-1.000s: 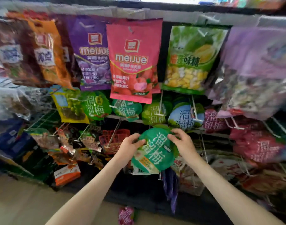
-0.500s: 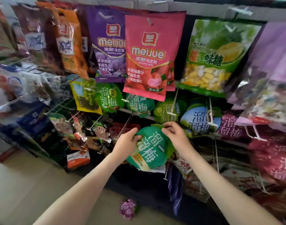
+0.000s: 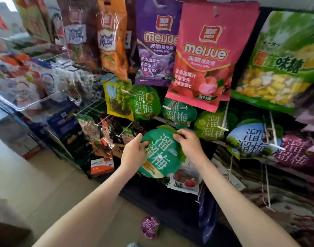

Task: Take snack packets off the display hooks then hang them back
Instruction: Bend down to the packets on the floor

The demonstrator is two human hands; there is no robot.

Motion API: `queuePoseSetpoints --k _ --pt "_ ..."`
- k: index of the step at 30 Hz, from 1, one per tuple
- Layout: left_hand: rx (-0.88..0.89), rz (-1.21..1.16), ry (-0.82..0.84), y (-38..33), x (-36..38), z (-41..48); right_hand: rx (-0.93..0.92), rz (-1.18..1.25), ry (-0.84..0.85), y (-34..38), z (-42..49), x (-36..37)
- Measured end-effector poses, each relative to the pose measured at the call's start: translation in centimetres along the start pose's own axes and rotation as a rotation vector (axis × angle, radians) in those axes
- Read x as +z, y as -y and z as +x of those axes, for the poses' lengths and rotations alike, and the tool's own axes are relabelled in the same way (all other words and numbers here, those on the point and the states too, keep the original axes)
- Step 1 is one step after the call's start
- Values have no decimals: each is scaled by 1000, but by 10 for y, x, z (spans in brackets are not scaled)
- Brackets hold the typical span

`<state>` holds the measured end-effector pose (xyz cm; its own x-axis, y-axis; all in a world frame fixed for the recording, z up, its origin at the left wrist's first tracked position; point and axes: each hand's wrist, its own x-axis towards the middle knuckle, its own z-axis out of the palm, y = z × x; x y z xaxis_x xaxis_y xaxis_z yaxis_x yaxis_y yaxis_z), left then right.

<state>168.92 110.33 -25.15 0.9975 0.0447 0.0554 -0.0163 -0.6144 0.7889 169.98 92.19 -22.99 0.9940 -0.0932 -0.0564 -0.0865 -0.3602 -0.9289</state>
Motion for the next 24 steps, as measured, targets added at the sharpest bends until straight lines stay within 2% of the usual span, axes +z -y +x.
queuePoseSetpoints --k 5,10,17,22,24 --pt "197 159 -6 5 -13 34 46 127 -115 21 15 8" --pt "128 -26 98 14 -29 66 123 272 -147 30 35 21" --pt "235 42 209 25 -43 98 156 403 -356 37 43 48" --pt "676 423 327 29 -46 115 117 414 -431 46 55 45" --pt "836 728 412 28 -44 126 114 409 -448 45 56 45"
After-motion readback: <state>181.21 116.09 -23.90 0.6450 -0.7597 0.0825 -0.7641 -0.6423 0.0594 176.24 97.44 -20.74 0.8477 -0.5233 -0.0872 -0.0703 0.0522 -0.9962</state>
